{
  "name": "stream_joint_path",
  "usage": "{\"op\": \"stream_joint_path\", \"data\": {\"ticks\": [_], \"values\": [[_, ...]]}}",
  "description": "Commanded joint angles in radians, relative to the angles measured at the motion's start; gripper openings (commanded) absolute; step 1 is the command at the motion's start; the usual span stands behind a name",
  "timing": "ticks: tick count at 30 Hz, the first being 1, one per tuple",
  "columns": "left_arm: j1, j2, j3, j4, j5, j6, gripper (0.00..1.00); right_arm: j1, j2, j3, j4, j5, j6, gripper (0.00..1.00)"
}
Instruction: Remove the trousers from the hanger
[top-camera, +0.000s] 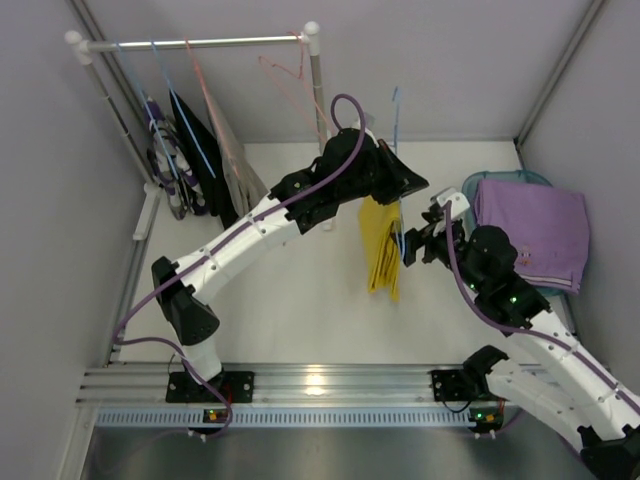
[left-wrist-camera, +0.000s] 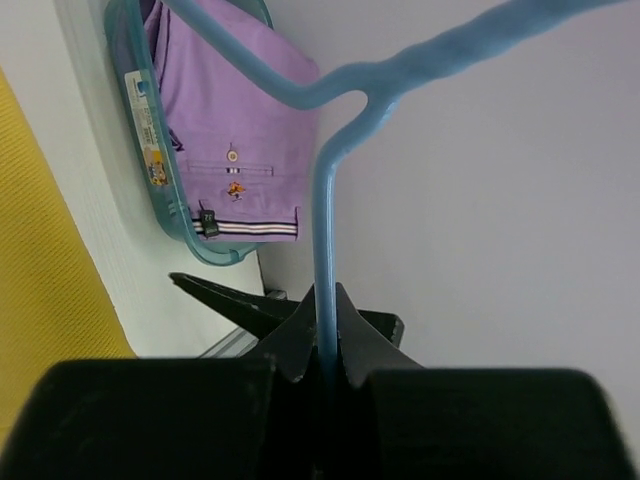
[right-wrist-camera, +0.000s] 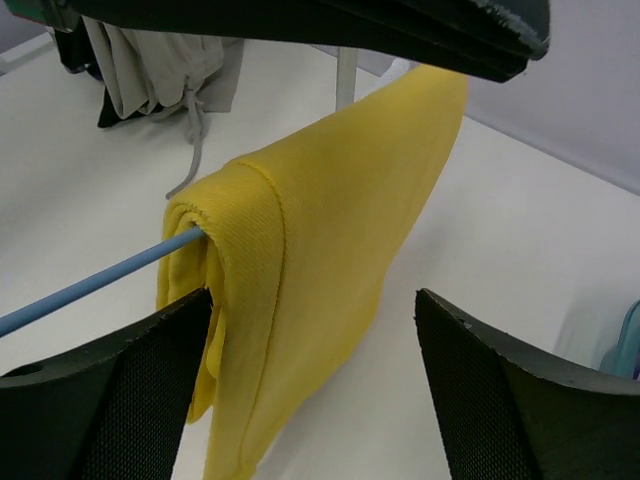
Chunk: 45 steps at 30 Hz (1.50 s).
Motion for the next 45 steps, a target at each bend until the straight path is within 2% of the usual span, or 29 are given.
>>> {"op": "stream_joint_path", "data": {"ticks": [1,7,10,14,18,19,21,22,24,25,27,37,45], "values": [[-0.005,-0.090,0.048,0.230,0.027,-0.021,0.00,0.035,0.023,0.003,0.124,0.077,0.008,0.81],[-0.005,-0.096,0.055,0.241,0.053,-0.052,0.00,0.035,0.057,-0.004,0.177,0.148,0.027,0.70],[-0.005,-0.099,0.055,0.243,0.063,-0.060,0.00,0.035,0.064,-0.007,0.187,0.173,0.018,0.57],[-0.005,-0.104,0.054,0.244,0.073,-0.064,0.00,0.035,0.065,-0.016,0.187,0.199,-0.002,0.50],[-0.005,-0.109,0.049,0.258,0.092,-0.075,0.00,0.034,0.080,-0.025,0.206,0.229,-0.007,0.40],[-0.005,-0.110,0.048,0.258,0.096,-0.081,0.00,0.032,0.084,-0.025,0.210,0.234,-0.007,0.34],[-0.005,-0.113,0.040,0.266,0.112,-0.089,0.00,0.032,0.101,-0.021,0.226,0.246,-0.002,0.29],[-0.007,-0.119,0.035,0.267,0.116,-0.095,0.00,0.034,0.104,-0.011,0.230,0.246,-0.001,0.20],[-0.007,-0.124,0.019,0.272,0.120,-0.094,0.00,0.032,0.117,0.001,0.240,0.246,0.007,0.12],[-0.007,-0.134,0.011,0.272,0.117,-0.089,0.00,0.031,0.118,0.019,0.238,0.240,0.010,0.05],[-0.007,-0.142,-0.003,0.269,0.116,-0.083,0.00,0.029,0.124,0.041,0.232,0.229,0.022,0.00],[0.010,-0.194,-0.119,0.229,0.079,0.014,0.00,-0.006,0.108,0.257,0.152,0.229,0.051,0.00],[0.034,-0.219,-0.247,0.236,0.083,0.135,0.00,-0.055,0.040,0.331,0.083,0.199,0.108,0.00]]}}
